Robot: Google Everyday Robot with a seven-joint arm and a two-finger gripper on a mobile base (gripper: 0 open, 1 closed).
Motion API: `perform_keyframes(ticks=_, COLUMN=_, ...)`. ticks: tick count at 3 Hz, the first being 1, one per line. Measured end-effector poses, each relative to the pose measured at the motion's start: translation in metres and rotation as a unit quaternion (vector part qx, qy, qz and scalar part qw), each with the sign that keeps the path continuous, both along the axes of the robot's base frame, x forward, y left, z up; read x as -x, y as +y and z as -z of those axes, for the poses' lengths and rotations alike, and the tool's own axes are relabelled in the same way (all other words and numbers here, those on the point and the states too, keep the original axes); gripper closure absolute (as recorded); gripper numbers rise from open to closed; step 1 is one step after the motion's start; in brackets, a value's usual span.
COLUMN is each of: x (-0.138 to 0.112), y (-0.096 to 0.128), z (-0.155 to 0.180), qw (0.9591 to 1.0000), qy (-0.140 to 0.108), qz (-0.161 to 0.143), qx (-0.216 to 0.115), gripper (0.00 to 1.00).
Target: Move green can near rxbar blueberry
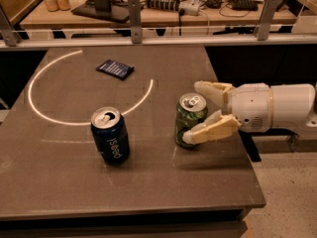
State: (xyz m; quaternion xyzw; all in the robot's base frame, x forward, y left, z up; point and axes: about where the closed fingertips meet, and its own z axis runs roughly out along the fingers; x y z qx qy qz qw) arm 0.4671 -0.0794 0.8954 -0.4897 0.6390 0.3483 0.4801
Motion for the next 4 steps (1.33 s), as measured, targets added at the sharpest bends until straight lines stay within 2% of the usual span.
perform_keyframes(ticks=1, x=0.002, y=0.010, z=0.008, qw=0.9996, qy=0.020, qz=-0.016, qx=-0.012, gripper=0.42)
perform_keyframes(ticks=2, x=-0.014, y=0.009, z=0.004, qw=0.9991, qy=0.029, qz=-0.014, qx=-0.029, gripper=0.65)
perform_keyframes(ticks=3, x=-0.055, y=-0.004, z=-0.028, qw=0.9981, qy=0.003, qz=0.028, qx=-0.056, gripper=0.88)
perform_keyframes(ticks=4, x=-0.113, y=-0.022, z=-0.067, qw=0.9927, qy=-0.032, qz=0.093, qx=-0.069, gripper=1.00)
